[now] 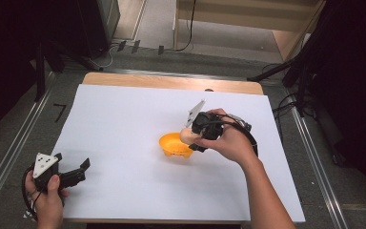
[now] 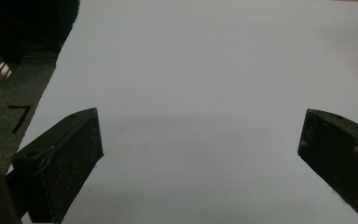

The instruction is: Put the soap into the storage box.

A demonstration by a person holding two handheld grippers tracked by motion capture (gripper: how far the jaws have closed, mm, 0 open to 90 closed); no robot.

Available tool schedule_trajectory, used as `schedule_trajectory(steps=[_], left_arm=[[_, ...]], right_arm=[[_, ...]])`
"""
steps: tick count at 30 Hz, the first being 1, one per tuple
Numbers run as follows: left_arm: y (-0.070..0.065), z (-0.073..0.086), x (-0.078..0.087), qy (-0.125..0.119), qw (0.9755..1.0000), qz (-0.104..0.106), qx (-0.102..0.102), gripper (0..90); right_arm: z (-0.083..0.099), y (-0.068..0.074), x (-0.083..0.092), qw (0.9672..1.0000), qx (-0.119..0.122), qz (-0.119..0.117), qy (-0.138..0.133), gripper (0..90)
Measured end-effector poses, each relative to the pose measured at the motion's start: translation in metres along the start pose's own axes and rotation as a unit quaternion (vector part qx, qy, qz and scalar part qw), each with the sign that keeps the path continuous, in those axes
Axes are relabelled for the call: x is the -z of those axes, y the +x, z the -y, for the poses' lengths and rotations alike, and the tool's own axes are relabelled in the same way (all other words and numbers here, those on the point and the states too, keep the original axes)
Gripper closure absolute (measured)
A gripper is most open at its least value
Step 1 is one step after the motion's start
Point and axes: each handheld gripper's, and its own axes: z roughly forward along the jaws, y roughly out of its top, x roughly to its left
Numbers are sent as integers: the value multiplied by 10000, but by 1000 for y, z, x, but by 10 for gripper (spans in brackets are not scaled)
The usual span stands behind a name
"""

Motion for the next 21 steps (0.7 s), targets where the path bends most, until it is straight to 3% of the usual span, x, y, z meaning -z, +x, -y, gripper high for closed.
schedule_trajectory(steps=[21], left_arm=[[0,0,0,4,10000,17,37,1]], right_arm=[[-25,-2,-29,9997,175,-132,85,328]])
